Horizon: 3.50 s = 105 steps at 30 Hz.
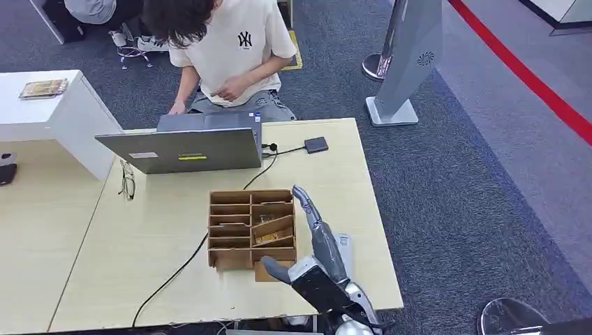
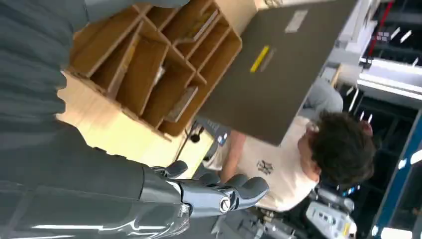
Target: Pass the card to the sensor for recognition and then transmit it.
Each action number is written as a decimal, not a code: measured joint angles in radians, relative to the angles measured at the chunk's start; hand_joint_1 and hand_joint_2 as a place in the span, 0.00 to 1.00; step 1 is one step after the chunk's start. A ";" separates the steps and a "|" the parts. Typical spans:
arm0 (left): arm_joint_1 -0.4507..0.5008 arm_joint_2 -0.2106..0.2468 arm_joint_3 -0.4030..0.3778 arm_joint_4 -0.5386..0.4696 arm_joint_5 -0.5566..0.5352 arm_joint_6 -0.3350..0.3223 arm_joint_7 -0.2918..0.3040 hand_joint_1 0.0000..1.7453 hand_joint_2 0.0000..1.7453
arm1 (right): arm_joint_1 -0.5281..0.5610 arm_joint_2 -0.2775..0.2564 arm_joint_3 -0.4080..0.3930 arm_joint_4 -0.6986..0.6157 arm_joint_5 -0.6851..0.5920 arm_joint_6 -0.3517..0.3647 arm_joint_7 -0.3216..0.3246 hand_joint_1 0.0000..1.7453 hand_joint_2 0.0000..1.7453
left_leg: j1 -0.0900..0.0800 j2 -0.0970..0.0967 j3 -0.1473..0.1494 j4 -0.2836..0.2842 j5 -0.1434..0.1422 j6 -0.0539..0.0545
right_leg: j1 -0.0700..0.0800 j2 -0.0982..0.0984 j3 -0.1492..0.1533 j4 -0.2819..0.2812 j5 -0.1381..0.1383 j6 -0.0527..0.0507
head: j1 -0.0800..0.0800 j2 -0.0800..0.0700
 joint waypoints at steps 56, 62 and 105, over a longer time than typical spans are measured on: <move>-0.001 0.057 -0.002 0.037 -0.073 -0.021 0.020 0.00 0.00 | -0.273 -0.004 0.095 0.244 0.724 -0.031 0.362 0.76 1.00 | 0.000 0.000 0.000 0.000 0.001 0.000 | 0.000 0.000 0.000 0.000 0.001 0.000 | 0.000 0.000; -0.001 0.059 -0.002 0.037 -0.076 -0.031 0.021 0.00 0.00 | -0.310 -0.004 0.084 0.280 0.724 -0.013 0.365 0.69 1.00 | 0.000 0.000 0.000 0.000 0.001 0.000 | 0.000 0.000 0.000 0.000 0.001 0.000 | 0.000 0.000; -0.002 0.059 -0.002 0.037 -0.105 -0.052 0.042 0.00 0.00 | -0.404 0.023 0.070 0.440 0.699 0.042 0.360 0.44 1.00 | 0.000 0.000 0.000 0.000 0.001 0.000 | 0.000 0.000 0.000 0.000 0.001 0.000 | 0.000 0.000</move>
